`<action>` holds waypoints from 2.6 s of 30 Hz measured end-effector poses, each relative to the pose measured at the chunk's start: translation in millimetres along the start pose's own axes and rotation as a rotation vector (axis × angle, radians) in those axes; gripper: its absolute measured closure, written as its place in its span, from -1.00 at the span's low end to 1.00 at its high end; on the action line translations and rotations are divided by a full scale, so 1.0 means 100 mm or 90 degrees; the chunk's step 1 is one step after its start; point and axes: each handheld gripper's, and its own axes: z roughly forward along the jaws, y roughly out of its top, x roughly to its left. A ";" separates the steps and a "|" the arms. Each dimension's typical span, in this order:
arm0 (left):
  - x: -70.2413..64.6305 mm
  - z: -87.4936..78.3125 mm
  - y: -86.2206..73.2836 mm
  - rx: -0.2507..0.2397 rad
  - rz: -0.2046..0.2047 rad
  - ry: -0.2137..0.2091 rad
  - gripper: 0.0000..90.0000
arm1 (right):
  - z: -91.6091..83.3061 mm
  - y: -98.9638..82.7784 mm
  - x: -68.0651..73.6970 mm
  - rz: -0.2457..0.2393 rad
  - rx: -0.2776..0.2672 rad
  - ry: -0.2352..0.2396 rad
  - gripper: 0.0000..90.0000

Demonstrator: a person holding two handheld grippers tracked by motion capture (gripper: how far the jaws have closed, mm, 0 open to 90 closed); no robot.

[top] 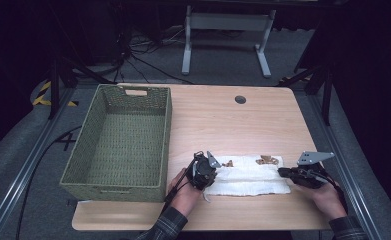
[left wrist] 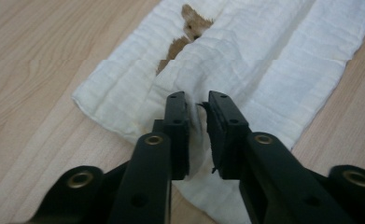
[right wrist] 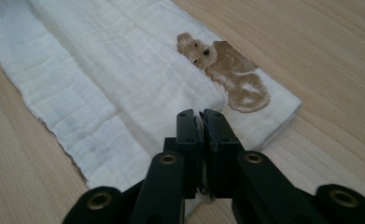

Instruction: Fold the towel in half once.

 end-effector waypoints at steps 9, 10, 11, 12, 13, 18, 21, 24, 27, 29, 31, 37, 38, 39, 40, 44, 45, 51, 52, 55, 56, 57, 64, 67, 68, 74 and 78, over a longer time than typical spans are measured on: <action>0.15 -0.13 0.18 -0.053 -0.017 0.020 0.78 | -0.07 0.14 -0.11 0.015 -0.047 -0.003 0.73; 0.19 -0.12 0.20 -0.043 -0.017 0.022 0.84 | -0.07 0.17 -0.13 0.016 -0.046 0.000 0.79; 0.21 -0.09 0.23 -0.044 -0.025 0.019 0.90 | -0.05 0.20 -0.16 0.017 -0.047 -0.001 0.85; 0.24 -0.06 0.25 -0.039 -0.023 0.016 0.96 | -0.02 0.22 -0.18 0.022 -0.050 0.002 0.91; 0.27 -0.03 0.26 -0.037 -0.025 0.014 0.98 | 0.00 0.24 -0.20 0.023 -0.045 0.002 0.95; 0.37 0.17 0.29 -0.016 -0.036 -0.005 0.99 | 0.18 0.31 -0.29 0.034 -0.028 0.014 0.98; 0.38 0.24 0.29 -0.006 -0.034 -0.016 0.99 | 0.29 0.34 -0.32 0.034 -0.012 0.024 0.99; 0.36 0.29 0.29 0.010 -0.028 -0.027 0.99 | 0.35 0.33 -0.31 0.033 0.009 0.037 0.99; 0.33 0.31 0.27 0.013 -0.020 -0.035 0.99 | 0.36 0.32 -0.28 0.029 0.016 0.045 0.99; 0.31 0.29 0.27 0.026 -0.013 -0.043 0.99 | 0.35 0.31 -0.26 0.027 0.019 0.051 0.99; 0.28 0.28 0.26 0.013 -0.018 -0.042 0.99 | 0.34 0.29 -0.23 0.025 0.022 0.055 0.99; 0.21 0.20 0.21 0.017 -0.008 -0.056 0.99 | 0.23 0.23 -0.17 0.032 0.018 0.064 0.99; 0.20 0.18 0.19 0.017 -0.011 -0.059 0.98 | 0.21 0.22 -0.16 0.034 0.019 0.065 0.99; 0.19 0.17 0.17 0.013 -0.011 -0.061 0.98 | 0.19 0.20 -0.14 0.032 0.016 0.065 0.99; 0.19 0.15 0.16 0.014 -0.012 -0.061 0.98 | 0.18 0.19 -0.13 0.033 0.017 0.065 0.99; 0.15 0.08 0.10 0.014 -0.008 -0.066 0.98 | 0.12 0.15 -0.08 0.028 0.011 0.064 0.99; 0.13 0.07 0.09 0.013 -0.009 -0.064 0.98 | 0.11 0.14 -0.07 0.028 0.012 0.065 0.99; 0.05 0.01 0.00 0.025 0.000 -0.072 0.98 | 0.05 0.07 0.01 0.023 0.010 0.067 0.99; 0.03 0.01 -0.02 0.023 -0.002 -0.074 0.98 | 0.03 0.05 0.03 0.024 0.011 0.069 0.99; 0.00 -0.02 -0.06 0.029 0.004 -0.082 0.97 | -0.01 0.01 0.08 0.021 0.012 0.073 0.98; -0.01 -0.03 -0.07 0.026 0.004 -0.083 0.97 | -0.01 -0.01 0.10 0.018 0.013 0.073 0.99; -0.03 -0.03 -0.08 0.023 0.006 -0.079 0.96 | -0.02 -0.02 0.11 0.015 0.013 0.073 0.98; -0.12 -0.10 -0.18 0.025 0.009 -0.086 0.93 | -0.09 -0.15 0.20 0.018 0.030 0.075 0.98; -0.15 -0.13 -0.21 0.024 0.011 -0.092 0.92 | -0.13 -0.21 0.24 0.019 0.040 0.072 0.98; -0.16 -0.15 -0.22 0.024 0.007 -0.091 0.91 | -0.15 -0.24 0.25 0.018 0.041 0.071 0.98; -0.16 -0.28 -0.18 -0.004 0.007 -0.076 0.89 | -0.23 -0.29 0.25 0.027 0.023 0.066 0.98; -0.09 -0.30 -0.14 -0.016 -0.005 -0.066 0.91 | -0.24 -0.25 0.21 0.034 0.018 0.062 0.98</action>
